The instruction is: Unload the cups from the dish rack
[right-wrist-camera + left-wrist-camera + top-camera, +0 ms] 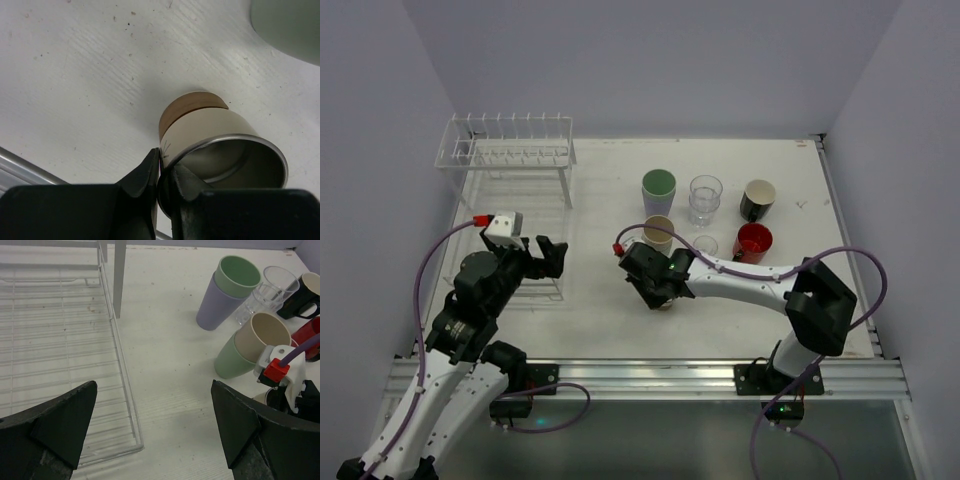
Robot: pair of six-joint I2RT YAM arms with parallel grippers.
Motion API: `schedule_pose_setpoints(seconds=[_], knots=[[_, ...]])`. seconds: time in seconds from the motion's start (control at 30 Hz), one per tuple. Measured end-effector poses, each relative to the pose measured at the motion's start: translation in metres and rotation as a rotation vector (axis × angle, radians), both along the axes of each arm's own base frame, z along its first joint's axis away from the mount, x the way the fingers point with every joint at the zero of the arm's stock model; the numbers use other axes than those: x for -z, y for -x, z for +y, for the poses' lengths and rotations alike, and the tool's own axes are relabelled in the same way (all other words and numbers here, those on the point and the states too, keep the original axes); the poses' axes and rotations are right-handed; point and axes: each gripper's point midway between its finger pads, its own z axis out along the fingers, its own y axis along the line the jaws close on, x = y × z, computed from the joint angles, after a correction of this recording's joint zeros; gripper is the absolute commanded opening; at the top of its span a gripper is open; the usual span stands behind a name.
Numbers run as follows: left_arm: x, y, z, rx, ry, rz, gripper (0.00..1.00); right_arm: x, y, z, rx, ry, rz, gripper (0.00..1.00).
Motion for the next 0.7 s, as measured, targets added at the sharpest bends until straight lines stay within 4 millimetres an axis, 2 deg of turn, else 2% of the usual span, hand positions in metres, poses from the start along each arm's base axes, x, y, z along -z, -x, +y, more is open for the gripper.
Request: schedule_pose_setpoints(seconds=[0.1, 0.17, 0.23, 0.3, 0.37, 0.47, 0.53, 0.57, 0.63, 0.7], knots=[[-0.001, 0.000, 0.001, -0.002, -0.003, -0.006, 1.00, 0.006, -0.001, -0.001, 0.000, 0.025, -0.007, 0.41], [-0.003, 0.001, 0.003, -0.008, 0.001, -0.015, 1.00, 0.005, -0.002, -0.001, -0.003, 0.027, -0.012, 0.49], [-0.006, 0.002, 0.006, -0.016, 0.005, -0.027, 1.00, 0.005, -0.001, 0.000, -0.003, 0.025, -0.015, 0.62], [-0.009, 0.003, 0.008, -0.025, 0.010, -0.039, 1.00, 0.001, 0.000, 0.001, -0.009, 0.017, -0.021, 0.71], [-0.013, 0.005, 0.011, -0.035, 0.016, -0.057, 1.00, -0.011, 0.000, 0.003, -0.010, -0.018, -0.038, 0.81], [-0.019, 0.008, 0.014, -0.047, 0.026, -0.082, 1.00, -0.053, -0.001, 0.008, -0.015, -0.147, -0.099, 0.93], [-0.022, 0.010, 0.014, -0.044, 0.039, -0.093, 1.00, -0.095, 0.000, 0.008, -0.016, -0.286, -0.170, 0.99], [-0.023, 0.011, 0.013, -0.040, 0.048, -0.094, 1.00, -0.117, 0.001, 0.006, -0.014, -0.359, -0.213, 0.99], [-0.024, 0.013, 0.009, -0.021, 0.068, -0.093, 1.00, -0.159, 0.003, -0.004, 0.000, -0.500, -0.303, 0.99], [-0.027, 0.015, 0.005, 0.002, 0.086, -0.088, 1.00, -0.202, 0.005, -0.027, 0.042, -0.643, -0.422, 0.99]])
